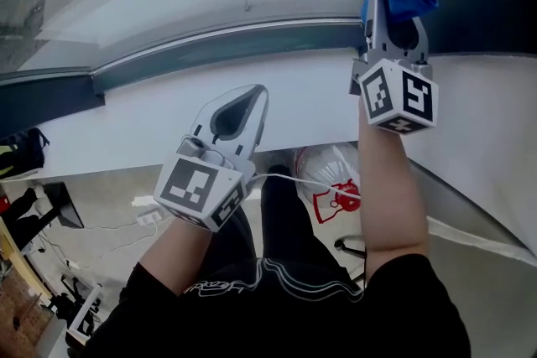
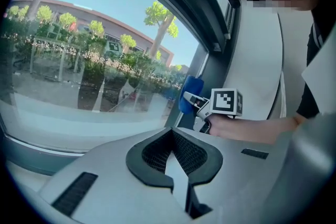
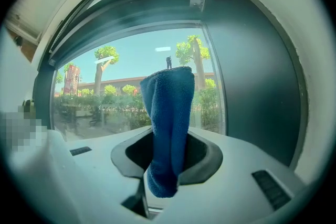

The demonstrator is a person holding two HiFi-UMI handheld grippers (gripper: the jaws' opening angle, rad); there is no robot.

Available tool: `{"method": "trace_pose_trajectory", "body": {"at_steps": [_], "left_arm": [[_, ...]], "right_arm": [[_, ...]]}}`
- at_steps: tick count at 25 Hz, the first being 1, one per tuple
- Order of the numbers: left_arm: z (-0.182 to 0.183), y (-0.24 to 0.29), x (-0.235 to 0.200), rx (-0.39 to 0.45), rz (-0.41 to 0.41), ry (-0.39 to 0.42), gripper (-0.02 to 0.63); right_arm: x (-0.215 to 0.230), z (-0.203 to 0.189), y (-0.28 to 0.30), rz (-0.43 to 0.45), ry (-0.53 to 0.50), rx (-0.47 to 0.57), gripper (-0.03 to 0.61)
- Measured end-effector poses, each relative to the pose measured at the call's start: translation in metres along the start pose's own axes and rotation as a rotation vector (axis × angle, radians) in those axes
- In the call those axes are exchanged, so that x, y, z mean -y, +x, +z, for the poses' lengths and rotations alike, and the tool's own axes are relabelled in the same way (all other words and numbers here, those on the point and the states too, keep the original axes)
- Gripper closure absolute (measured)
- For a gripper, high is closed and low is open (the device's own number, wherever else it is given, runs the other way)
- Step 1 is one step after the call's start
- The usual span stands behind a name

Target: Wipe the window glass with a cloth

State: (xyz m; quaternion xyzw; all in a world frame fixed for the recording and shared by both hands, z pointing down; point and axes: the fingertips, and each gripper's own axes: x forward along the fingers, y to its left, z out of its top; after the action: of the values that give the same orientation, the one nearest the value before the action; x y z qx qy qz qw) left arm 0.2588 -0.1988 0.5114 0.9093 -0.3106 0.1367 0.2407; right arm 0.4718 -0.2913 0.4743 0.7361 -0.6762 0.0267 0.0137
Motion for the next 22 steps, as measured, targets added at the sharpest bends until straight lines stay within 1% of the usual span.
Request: {"method": "trace_pose_trajectory", "body": {"at_steps": [2,5,9,14,18,22], "left_arm": [[0.005,-0.013,-0.007,0.009,0.008,0.0,0.611],[0.007,-0.04,-0.028,0.027,0.043,-0.014,0.611],[-0.004,-0.084,-0.073,0.069,0.066,0.0,0.611],[-0.006,-0.146,-0.121,0.089,0.138,-0.038,0.611],[-0.009,-0.196,-0.166,0.111,0.186,-0.048,0.611],[-0.022,-0.24,-0.209,0.12,0.24,-0.069,0.611]], "right_arm": [[-0.02,0.001,-0.006,0.016,0.002,-0.007,0.485],[-0.066,-0.001,-0.008,0.082,-0.003,-0.016,0.485],[-0.149,-0.015,-0.009,0.169,0.006,-0.022,0.485],[-0.262,-0.02,-0.009,0.293,0.046,-0.045,0.485],[-0.354,-0.02,-0.008,0.39,0.052,-0.037,0.485],[-0.428,-0.029,-0.011,0.467,0.056,-0.042,0.485]]}}
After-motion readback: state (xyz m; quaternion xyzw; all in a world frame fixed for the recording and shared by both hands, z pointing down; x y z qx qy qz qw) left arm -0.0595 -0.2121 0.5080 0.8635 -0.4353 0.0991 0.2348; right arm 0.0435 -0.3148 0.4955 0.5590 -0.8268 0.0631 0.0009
